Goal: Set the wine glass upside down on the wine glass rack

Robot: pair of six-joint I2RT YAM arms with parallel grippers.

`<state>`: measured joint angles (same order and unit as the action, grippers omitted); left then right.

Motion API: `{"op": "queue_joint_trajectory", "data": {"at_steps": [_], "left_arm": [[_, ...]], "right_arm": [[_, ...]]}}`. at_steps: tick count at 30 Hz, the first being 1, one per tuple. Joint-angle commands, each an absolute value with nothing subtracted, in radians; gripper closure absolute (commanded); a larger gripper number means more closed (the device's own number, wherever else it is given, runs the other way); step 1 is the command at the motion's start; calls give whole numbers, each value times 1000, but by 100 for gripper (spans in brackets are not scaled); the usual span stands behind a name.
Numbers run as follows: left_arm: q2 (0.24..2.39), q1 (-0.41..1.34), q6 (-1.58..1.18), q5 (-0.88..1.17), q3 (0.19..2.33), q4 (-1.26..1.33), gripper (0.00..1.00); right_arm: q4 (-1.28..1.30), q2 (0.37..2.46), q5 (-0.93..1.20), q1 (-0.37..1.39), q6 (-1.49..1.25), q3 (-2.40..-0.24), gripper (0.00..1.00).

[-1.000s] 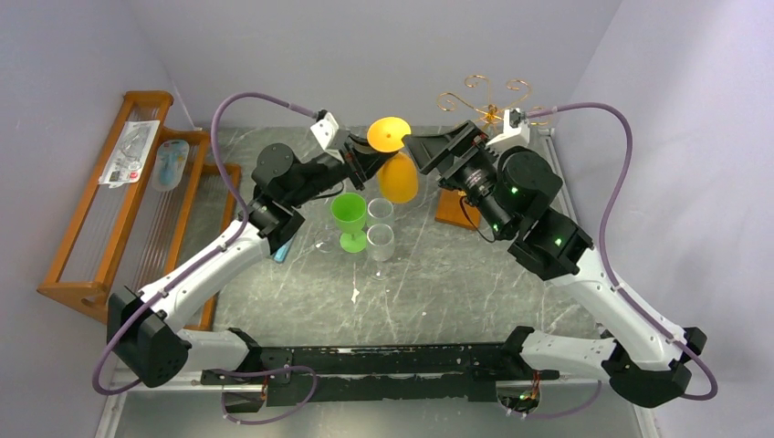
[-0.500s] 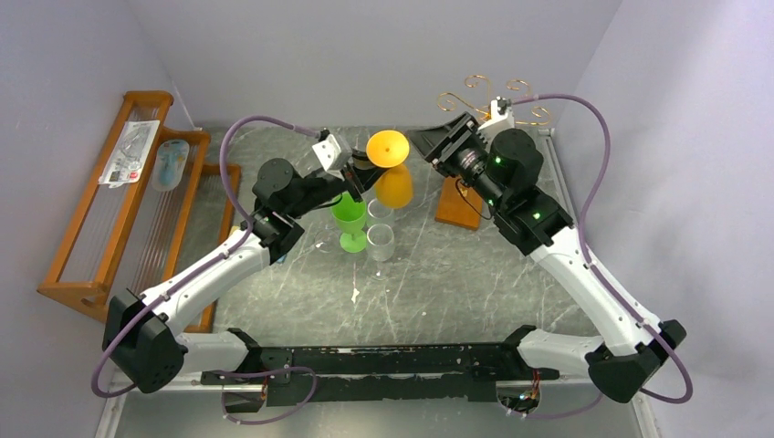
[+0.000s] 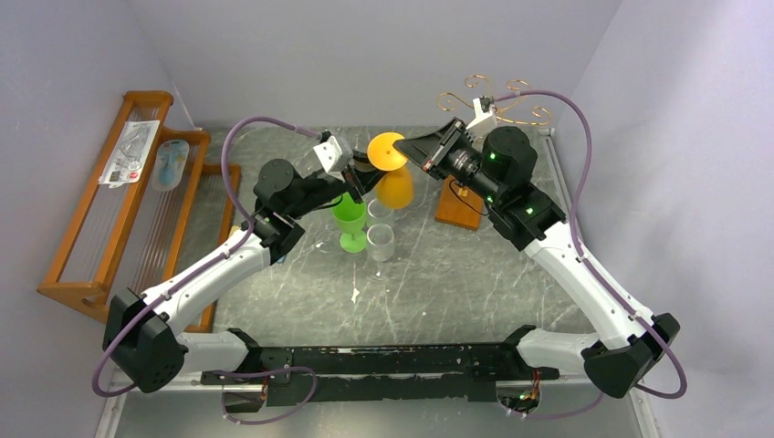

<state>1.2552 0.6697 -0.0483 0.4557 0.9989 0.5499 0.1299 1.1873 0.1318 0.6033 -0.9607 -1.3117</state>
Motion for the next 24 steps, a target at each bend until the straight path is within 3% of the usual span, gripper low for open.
{"op": "queue_joint_trajectory", "data": {"at_steps": [1, 3, 5, 8, 24], "left_arm": [[1232, 678, -35, 464, 988, 633, 73], [1218, 678, -49, 434, 978, 623, 49], [1203, 677, -62, 395, 966, 600, 31], [1168, 678, -86, 343, 936, 580, 19], [1001, 678, -323, 277, 921, 408, 17]], "right_arm": [[131, 1195, 146, 573, -964, -1325, 100], [132, 1204, 132, 562, -967, -1348, 100], [130, 1218, 117, 553, -969, -1375, 100], [129, 1246, 86, 538, -977, -1411, 100], [57, 1402, 99, 342, -1120, -1390, 100]]}}
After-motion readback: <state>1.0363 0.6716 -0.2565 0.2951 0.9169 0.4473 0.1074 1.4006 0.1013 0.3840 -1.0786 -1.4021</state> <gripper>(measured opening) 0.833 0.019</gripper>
